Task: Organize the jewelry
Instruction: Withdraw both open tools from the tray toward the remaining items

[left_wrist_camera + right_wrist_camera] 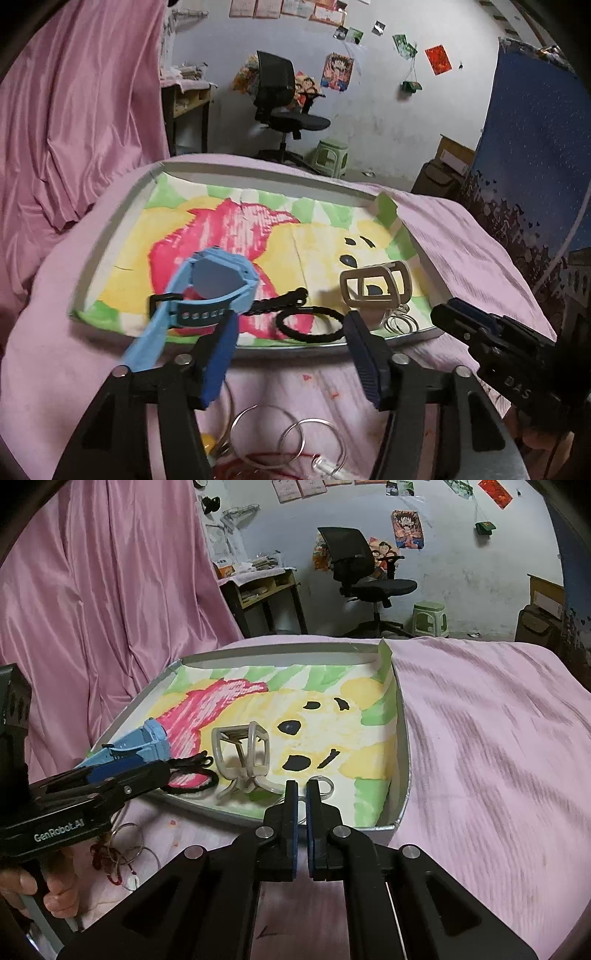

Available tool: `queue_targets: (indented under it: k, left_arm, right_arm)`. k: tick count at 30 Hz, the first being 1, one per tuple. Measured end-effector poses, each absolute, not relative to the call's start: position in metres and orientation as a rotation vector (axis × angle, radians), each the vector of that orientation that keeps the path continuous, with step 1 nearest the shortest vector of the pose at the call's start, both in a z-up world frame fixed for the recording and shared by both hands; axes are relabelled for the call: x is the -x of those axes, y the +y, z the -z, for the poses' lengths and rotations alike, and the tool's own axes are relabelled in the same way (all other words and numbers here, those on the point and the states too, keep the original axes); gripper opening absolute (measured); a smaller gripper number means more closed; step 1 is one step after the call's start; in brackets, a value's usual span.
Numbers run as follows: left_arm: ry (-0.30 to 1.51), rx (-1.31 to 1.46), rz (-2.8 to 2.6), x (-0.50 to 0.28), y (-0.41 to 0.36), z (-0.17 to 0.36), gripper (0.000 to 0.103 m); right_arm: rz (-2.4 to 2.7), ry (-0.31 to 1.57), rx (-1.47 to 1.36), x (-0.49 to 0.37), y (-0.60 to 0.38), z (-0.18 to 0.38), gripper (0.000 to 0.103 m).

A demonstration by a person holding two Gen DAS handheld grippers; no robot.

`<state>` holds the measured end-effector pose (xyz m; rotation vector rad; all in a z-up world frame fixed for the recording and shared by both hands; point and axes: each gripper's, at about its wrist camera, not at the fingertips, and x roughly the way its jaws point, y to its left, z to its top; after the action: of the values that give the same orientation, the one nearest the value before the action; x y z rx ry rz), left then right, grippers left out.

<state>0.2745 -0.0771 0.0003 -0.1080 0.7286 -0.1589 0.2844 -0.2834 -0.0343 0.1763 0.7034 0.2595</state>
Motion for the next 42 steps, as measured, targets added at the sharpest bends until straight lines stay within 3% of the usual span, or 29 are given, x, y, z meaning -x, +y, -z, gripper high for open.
queue_targets:
  k: [4,8,11,14,16,19,24,42]
  left_arm:
    - [0.651,0.112,0.132,-0.254,-0.065,-0.011,0.074]
    - [0.582,0.114,0.097,-0.235,-0.055,-0.019,0.083]
    - [0.529,0.108,0.063,-0.218,-0.046,-0.025,0.093]
    - [0.48,0.106,0.036,-0.2,-0.035,-0.029,0.098]
    - [0.462,0.105,0.022,-0.191,-0.027,-0.03,0.099]
    - [0.451,0.102,0.009,-0.179,-0.018,-0.03,0.101]
    - [0.435,0.082,-0.003,-0.16,-0.005,-0.031,0.102]
    - [0.527,0.005,0.041,-0.136,0.019,-0.013,0.102]
  right_arm:
    - [-0.261,0.671,-0.186,-0.274,-0.283,0.029,0.031]
    - [-0.26,0.617,-0.178,-0.258,-0.278,0.019,0.032]
    - [-0.253,0.558,-0.184,-0.243,-0.273,0.01,0.049]
    - [-0.243,0.507,-0.186,-0.228,-0.267,0.003,0.059]
    - [-0.238,0.474,-0.19,-0.219,-0.265,0.0,0.073]
    - [-0.233,0.431,-0.181,-0.206,-0.259,-0.003,0.085]
    - [-0.223,0.39,-0.165,-0.188,-0.248,-0.006,0.091]
    - [-0.312,0.367,-0.006,-0.159,-0.214,-0.006,0.092]
